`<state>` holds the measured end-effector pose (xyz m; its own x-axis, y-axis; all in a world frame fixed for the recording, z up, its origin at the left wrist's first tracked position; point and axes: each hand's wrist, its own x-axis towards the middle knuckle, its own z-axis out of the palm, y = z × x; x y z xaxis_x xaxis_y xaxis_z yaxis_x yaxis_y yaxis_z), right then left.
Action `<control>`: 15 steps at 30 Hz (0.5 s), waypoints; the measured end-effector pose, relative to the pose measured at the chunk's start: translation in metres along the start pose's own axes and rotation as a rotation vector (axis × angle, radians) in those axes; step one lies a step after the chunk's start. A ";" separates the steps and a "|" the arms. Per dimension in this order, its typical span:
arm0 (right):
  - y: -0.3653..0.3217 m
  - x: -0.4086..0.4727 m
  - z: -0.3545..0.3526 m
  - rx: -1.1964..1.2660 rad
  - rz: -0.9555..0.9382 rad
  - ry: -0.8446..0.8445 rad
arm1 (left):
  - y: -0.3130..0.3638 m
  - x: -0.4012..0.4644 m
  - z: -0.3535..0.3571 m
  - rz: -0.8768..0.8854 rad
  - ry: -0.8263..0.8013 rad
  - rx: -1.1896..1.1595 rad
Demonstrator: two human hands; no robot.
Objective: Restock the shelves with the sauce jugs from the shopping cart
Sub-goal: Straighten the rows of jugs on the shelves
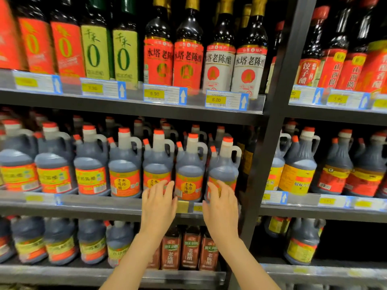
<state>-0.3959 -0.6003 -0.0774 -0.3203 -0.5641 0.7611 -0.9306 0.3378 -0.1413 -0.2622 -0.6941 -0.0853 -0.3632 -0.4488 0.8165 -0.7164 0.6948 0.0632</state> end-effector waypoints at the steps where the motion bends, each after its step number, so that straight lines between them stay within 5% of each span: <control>1: -0.007 -0.005 -0.001 0.008 -0.030 -0.010 | -0.007 -0.005 -0.006 -0.004 -0.016 0.018; 15: -0.203 -0.121 -0.005 -0.016 -0.128 -0.224 | -0.191 -0.145 -0.130 -0.056 -0.230 0.253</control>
<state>-0.1675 -0.5969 -0.1382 -0.2330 -0.7555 0.6123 -0.9637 0.2638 -0.0413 0.0045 -0.6889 -0.1415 -0.4232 -0.6172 0.6634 -0.8536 0.5171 -0.0634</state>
